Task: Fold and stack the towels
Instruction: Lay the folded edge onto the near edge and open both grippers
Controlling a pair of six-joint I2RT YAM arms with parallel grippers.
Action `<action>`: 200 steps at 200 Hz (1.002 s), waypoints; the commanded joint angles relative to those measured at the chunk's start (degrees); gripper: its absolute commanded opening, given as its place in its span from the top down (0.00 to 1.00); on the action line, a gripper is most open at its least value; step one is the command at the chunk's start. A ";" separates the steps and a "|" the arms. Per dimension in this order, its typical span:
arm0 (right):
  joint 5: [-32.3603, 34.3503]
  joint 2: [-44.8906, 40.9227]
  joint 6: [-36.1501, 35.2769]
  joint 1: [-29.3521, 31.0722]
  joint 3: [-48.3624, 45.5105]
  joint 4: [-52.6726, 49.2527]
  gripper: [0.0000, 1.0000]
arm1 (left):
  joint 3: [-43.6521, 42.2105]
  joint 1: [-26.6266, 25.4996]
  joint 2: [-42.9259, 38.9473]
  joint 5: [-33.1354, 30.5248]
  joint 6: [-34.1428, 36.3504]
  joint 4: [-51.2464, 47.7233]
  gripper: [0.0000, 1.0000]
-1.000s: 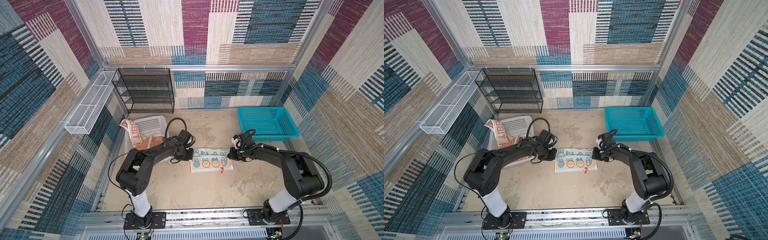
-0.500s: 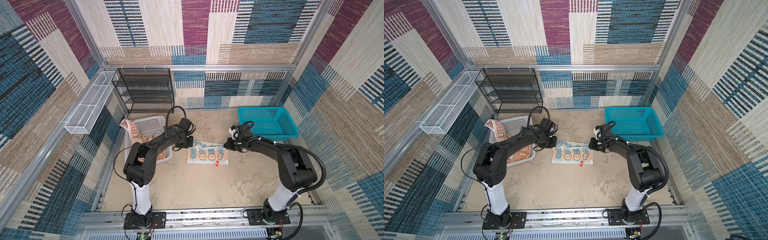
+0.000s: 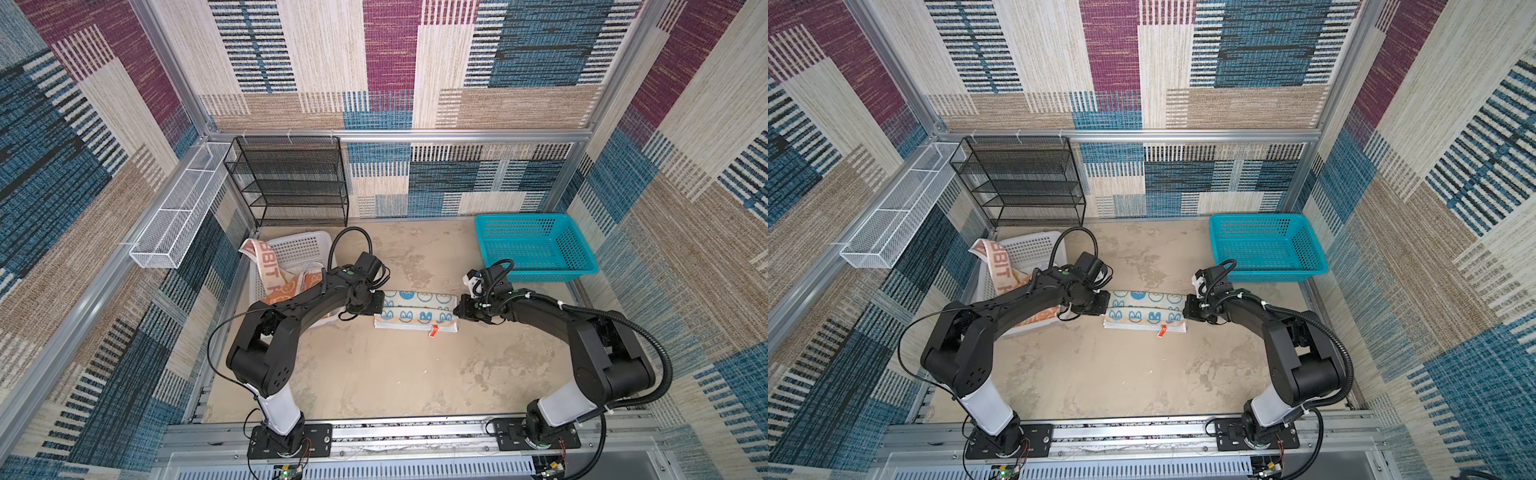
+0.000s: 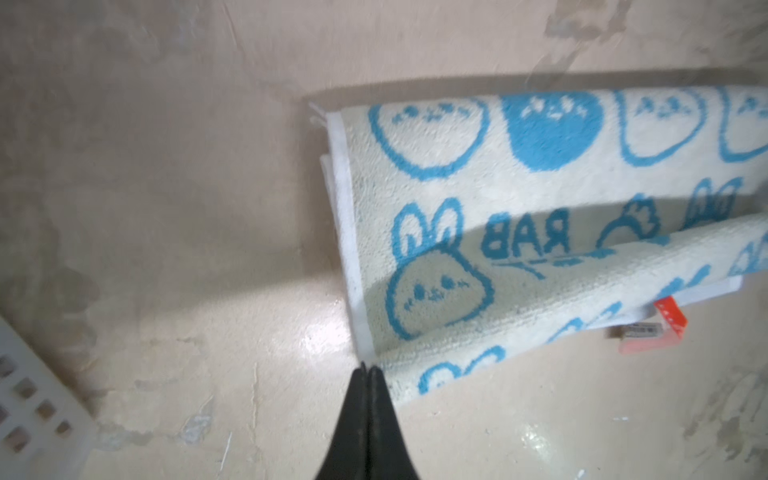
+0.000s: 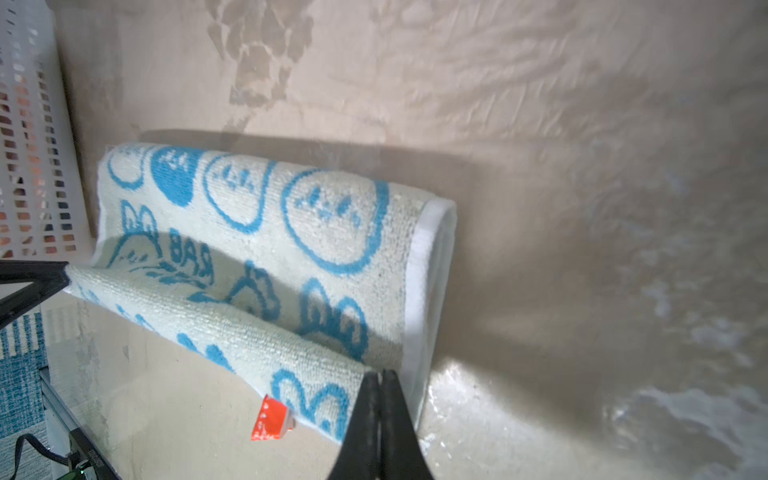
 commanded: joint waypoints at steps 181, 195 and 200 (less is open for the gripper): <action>-3.58 -13.57 7.12 2.59 -0.78 1.82 0.10 | 2.07 -2.50 -6.37 2.76 -6.59 2.12 0.10; -6.87 -13.43 9.80 2.76 -2.14 6.01 0.04 | 1.01 -2.50 -6.65 6.27 -10.25 6.00 0.07; -8.36 -13.40 11.02 2.76 -3.00 8.10 0.03 | 0.20 -2.50 -6.69 8.04 -11.52 8.18 0.06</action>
